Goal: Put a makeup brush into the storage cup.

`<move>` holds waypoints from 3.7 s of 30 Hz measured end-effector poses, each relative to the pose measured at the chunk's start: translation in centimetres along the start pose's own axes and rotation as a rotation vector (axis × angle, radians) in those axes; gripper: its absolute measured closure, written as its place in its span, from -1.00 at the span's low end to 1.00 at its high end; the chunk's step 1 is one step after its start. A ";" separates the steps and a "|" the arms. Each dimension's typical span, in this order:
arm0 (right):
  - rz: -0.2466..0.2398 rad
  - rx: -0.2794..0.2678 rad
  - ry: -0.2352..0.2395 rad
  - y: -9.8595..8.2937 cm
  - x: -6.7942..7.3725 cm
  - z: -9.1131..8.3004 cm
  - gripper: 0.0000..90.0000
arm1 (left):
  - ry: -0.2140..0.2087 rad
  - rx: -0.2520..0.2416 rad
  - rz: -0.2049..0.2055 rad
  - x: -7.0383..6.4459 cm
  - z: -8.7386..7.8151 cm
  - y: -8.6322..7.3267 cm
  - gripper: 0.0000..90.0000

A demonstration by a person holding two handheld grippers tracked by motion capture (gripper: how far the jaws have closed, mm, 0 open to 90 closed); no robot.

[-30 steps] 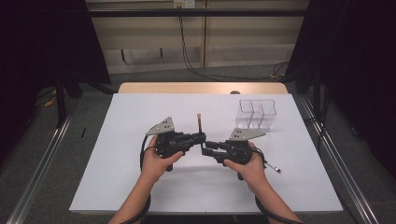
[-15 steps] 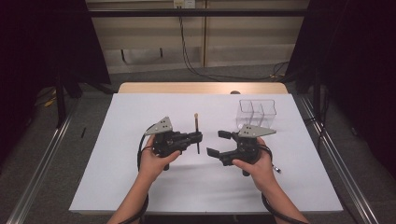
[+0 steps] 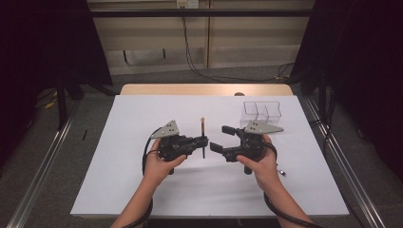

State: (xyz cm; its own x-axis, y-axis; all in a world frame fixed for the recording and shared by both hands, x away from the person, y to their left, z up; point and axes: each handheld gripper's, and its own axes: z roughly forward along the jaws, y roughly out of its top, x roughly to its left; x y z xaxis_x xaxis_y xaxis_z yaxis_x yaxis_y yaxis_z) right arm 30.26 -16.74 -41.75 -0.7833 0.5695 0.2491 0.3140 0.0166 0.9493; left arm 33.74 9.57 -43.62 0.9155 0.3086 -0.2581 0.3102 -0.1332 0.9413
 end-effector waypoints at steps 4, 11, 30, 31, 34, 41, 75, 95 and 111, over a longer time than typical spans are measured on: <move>-0.008 0.000 0.001 0.4 0.1 0.3 -0.40 | 0.003 0.001 0.009 -0.1 0.1 0.0 0.85; -0.016 0.019 0.007 1.2 0.4 0.7 0.07 | 0.004 0.014 0.016 -0.2 0.3 -0.1 0.85; -0.041 0.064 0.028 2.0 1.1 2.0 0.87 | -0.003 0.015 0.031 -0.6 0.6 -0.1 0.85; -0.048 0.060 0.028 2.0 1.1 1.9 0.87 | -0.004 0.012 0.030 -0.6 0.6 -0.1 0.85; -0.042 0.045 0.030 2.0 1.1 1.9 0.88 | -0.006 0.004 0.027 -0.6 0.6 -0.1 0.84; -0.039 0.008 0.025 2.3 0.9 1.4 0.88 | -0.012 0.002 0.016 -0.5 0.4 -0.2 0.66; -0.046 -0.026 0.031 2.8 -0.3 -0.4 0.88 | 0.032 -0.007 0.075 0.0 -0.9 -0.4 -0.98; -0.056 -0.037 0.013 3.2 -0.6 -0.7 0.88 | 0.087 -0.024 0.070 0.8 -4.3 -1.0 -1.00; -0.053 -0.051 0.001 3.6 -1.0 -1.5 0.88 | 0.149 -0.017 0.071 1.3 -6.8 -1.6 -0.98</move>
State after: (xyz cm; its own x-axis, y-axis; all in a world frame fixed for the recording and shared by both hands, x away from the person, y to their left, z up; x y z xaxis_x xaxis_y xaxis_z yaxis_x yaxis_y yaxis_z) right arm 31.37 -18.45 -38.33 -0.7987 0.5682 0.1983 0.2442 0.0048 0.9697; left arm 32.65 16.60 -44.01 0.8865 0.4354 -0.1564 0.2402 -0.1442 0.9600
